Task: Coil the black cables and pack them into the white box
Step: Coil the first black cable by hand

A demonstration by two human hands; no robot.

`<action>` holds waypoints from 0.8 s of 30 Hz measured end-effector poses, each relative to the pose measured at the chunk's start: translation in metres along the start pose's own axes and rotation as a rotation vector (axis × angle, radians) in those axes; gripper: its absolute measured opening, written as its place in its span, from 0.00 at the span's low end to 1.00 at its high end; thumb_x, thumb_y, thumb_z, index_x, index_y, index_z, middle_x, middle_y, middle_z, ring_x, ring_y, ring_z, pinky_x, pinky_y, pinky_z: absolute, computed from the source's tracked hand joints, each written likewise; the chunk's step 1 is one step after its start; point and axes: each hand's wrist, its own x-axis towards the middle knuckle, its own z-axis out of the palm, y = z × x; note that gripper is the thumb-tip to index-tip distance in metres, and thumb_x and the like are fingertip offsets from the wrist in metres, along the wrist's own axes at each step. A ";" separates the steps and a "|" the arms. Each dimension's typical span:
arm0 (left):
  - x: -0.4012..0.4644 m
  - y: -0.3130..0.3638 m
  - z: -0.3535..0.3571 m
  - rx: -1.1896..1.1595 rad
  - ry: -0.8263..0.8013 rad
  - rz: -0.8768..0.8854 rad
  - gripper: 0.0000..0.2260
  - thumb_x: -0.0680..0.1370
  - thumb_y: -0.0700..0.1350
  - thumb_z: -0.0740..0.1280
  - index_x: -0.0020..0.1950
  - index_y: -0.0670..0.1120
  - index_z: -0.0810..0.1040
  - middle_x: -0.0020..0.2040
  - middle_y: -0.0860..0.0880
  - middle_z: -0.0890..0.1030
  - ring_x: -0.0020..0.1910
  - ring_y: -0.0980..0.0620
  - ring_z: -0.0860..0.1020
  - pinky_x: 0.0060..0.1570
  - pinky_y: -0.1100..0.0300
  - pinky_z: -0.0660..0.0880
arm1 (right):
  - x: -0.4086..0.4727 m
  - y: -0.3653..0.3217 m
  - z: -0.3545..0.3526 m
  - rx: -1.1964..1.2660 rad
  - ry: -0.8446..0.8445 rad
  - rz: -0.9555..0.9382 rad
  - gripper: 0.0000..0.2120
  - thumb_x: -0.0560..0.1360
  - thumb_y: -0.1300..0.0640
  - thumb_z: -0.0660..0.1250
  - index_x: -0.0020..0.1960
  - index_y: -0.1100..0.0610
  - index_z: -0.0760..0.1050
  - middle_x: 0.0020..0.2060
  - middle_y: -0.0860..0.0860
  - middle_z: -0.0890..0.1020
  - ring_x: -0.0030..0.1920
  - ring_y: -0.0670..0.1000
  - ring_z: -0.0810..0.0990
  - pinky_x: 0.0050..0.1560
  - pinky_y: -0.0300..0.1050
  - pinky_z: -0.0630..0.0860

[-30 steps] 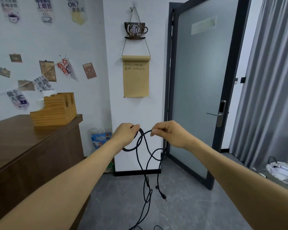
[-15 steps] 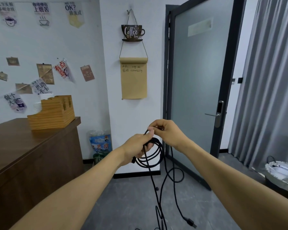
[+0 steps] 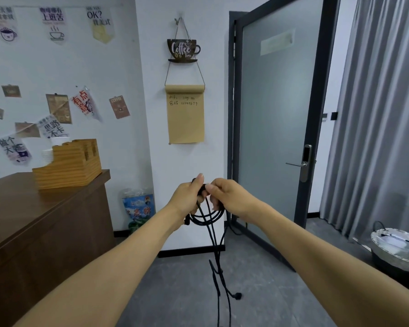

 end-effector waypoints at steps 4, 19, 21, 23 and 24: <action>0.006 -0.003 0.001 0.113 0.088 0.025 0.21 0.83 0.53 0.51 0.41 0.43 0.76 0.36 0.47 0.77 0.37 0.49 0.75 0.43 0.56 0.73 | 0.003 0.002 -0.003 -0.066 0.108 0.049 0.14 0.82 0.53 0.53 0.41 0.56 0.70 0.31 0.49 0.70 0.32 0.48 0.69 0.41 0.46 0.73; 0.010 0.015 0.012 0.213 -0.167 0.107 0.22 0.80 0.62 0.53 0.49 0.45 0.75 0.44 0.47 0.73 0.47 0.49 0.73 0.53 0.57 0.68 | -0.002 0.005 -0.024 -0.212 0.164 0.033 0.16 0.82 0.52 0.52 0.38 0.56 0.67 0.31 0.49 0.70 0.31 0.48 0.66 0.33 0.39 0.64; 0.008 0.014 0.013 -0.037 -0.221 0.020 0.17 0.80 0.57 0.56 0.42 0.45 0.73 0.37 0.50 0.73 0.39 0.52 0.77 0.50 0.58 0.73 | -0.001 0.001 -0.026 -0.156 0.165 0.023 0.16 0.82 0.53 0.53 0.38 0.56 0.68 0.32 0.49 0.70 0.32 0.48 0.67 0.35 0.40 0.66; 0.007 0.012 0.017 -0.329 -0.247 -0.061 0.16 0.79 0.55 0.60 0.38 0.45 0.70 0.30 0.51 0.69 0.29 0.54 0.74 0.41 0.61 0.75 | -0.001 -0.001 -0.028 -0.035 0.158 0.016 0.16 0.82 0.53 0.53 0.38 0.56 0.68 0.31 0.50 0.69 0.32 0.50 0.67 0.37 0.44 0.68; 0.006 0.011 0.018 -0.455 -0.259 -0.082 0.15 0.79 0.55 0.61 0.38 0.45 0.70 0.28 0.52 0.67 0.26 0.57 0.70 0.35 0.64 0.75 | -0.001 -0.003 -0.029 0.020 0.158 0.009 0.16 0.82 0.54 0.54 0.38 0.57 0.68 0.31 0.50 0.69 0.32 0.50 0.67 0.37 0.45 0.69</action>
